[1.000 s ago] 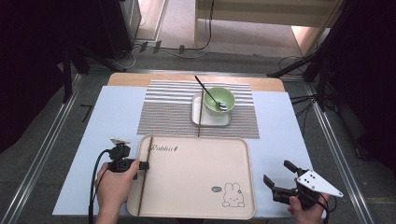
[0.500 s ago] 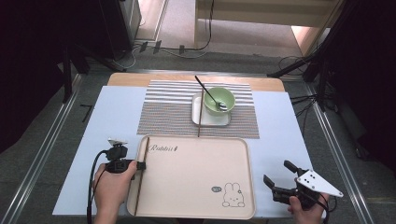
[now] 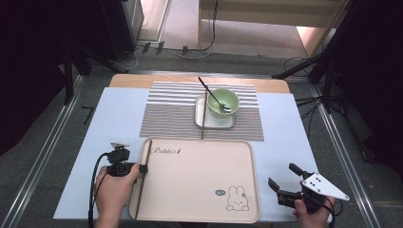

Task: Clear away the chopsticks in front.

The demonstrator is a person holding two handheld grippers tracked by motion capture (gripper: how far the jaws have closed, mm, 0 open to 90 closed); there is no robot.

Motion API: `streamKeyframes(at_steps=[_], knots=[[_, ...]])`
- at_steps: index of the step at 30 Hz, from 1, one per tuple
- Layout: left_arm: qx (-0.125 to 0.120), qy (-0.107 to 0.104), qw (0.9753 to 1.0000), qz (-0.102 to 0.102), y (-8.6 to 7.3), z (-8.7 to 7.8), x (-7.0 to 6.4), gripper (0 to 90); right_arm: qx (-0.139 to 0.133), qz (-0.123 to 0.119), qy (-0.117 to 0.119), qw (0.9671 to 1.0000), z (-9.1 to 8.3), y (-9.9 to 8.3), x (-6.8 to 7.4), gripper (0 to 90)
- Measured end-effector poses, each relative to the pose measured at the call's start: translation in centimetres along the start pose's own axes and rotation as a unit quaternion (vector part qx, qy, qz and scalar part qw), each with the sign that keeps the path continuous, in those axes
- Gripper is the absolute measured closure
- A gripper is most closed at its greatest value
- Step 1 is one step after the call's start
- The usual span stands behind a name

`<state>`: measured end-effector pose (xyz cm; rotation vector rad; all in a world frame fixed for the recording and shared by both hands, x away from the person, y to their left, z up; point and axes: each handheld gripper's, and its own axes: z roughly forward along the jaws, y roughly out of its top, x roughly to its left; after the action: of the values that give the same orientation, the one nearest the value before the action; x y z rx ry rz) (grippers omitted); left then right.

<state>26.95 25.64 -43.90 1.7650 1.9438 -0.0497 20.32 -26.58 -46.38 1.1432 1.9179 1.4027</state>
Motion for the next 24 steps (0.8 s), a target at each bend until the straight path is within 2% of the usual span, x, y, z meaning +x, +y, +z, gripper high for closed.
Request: streamKeyframes(at_steps=[9, 24], knots=[[-0.008, 0.008, 0.9999, 0.0, -0.05, -0.06, 0.01, 85.3, 0.0, 0.0, 0.0, 1.0, 0.03, -0.01, -0.01, 8.2], [-0.008, 0.005, 0.9999, 0.006, -0.06, -0.11, -0.08, 80.8, 0.0, 0.002, 0.0, 1.0, -0.03, -0.03, -0.04, 8.2]])
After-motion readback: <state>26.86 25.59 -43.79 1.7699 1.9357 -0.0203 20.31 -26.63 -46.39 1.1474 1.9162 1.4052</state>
